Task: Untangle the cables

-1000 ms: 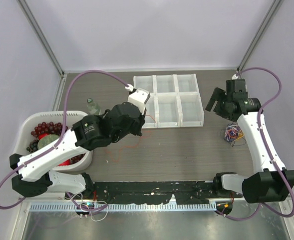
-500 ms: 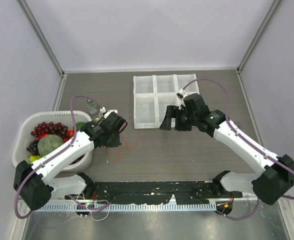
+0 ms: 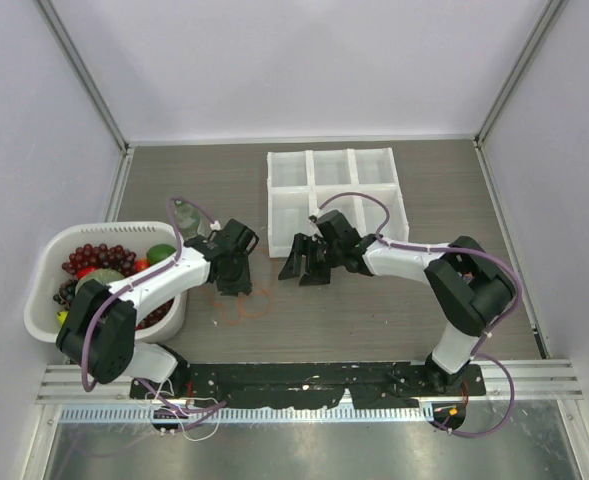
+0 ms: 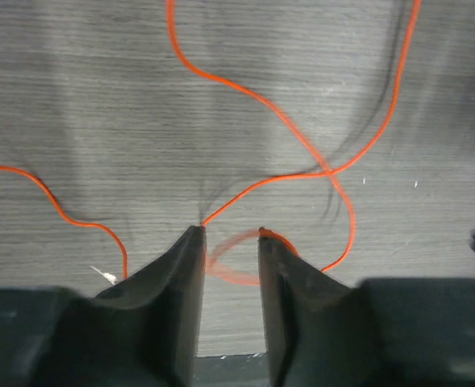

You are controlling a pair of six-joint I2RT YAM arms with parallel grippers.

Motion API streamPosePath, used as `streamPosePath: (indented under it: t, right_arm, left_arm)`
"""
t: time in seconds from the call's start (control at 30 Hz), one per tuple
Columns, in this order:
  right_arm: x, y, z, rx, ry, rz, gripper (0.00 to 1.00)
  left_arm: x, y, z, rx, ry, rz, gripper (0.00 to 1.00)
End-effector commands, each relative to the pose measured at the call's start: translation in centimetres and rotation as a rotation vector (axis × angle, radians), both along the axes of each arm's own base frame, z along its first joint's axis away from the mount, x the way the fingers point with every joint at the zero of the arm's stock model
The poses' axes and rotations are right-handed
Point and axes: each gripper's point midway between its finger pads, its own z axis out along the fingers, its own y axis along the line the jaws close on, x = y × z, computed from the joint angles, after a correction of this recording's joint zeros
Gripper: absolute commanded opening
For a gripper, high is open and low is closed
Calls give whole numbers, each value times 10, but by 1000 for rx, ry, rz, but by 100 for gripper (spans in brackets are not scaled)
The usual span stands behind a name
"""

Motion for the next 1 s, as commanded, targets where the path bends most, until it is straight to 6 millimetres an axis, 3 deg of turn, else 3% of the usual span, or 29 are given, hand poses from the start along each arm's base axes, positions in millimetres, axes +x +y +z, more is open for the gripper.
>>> streamPosePath:
  t: [0.0,0.07,0.1,0.23,0.27,0.3,0.33,0.43,0.57,0.63,0.8,0.83,0.9,0.93,0.97]
  right_arm:
    - [11,30,19,57,-66,23,69]
    - [9,32,6,-43,-57,24,68]
    - [2,36,-1,-107,-46,43,68]
    - [14,32,-13,-360,-145,1,69]
    - [12,29,-25,-431,-152,5,70]
    - [21,28,-20,-487,-185,-22,70]
    - [15,29,-33,-543,-186,8,70]
    - [25,27,-34,-690,-260,-15,68]
    - [22,40,-40,-767,-313,27,63]
    - [17,38,-47,-804,-299,36,57]
    - [-8,36,-69,-795,-248,100,25]
    - [-11,36,-67,-790,-248,108,14]
    - [-10,34,-56,-773,-270,107,1]
    - [-9,32,-52,-770,-287,97,1]
    - [-7,33,-34,-735,-315,87,1]
  left_arm:
    - [4,-17,27,-119,-38,-35,45]
    - [-3,-17,44,-158,-68,-37,63]
    - [-5,-14,53,-170,-84,-33,68]
    - [-22,-24,99,-311,-168,-107,89]
    - [-24,-25,111,-341,-193,-118,89]
    - [-27,-24,126,-371,-239,-126,91]
    - [-28,-24,139,-398,-280,-129,91]
    - [-28,-21,175,-458,-405,-135,92]
    - [-31,-16,214,-511,-535,-138,89]
    - [-32,-12,226,-520,-577,-132,87]
    - [-34,-1,242,-507,-641,-119,85]
    - [-34,0,243,-500,-646,-116,85]
    - [-35,3,244,-493,-648,-110,84]
    - [-32,10,245,-468,-666,-79,83]
    - [-30,14,245,-453,-674,-60,82]
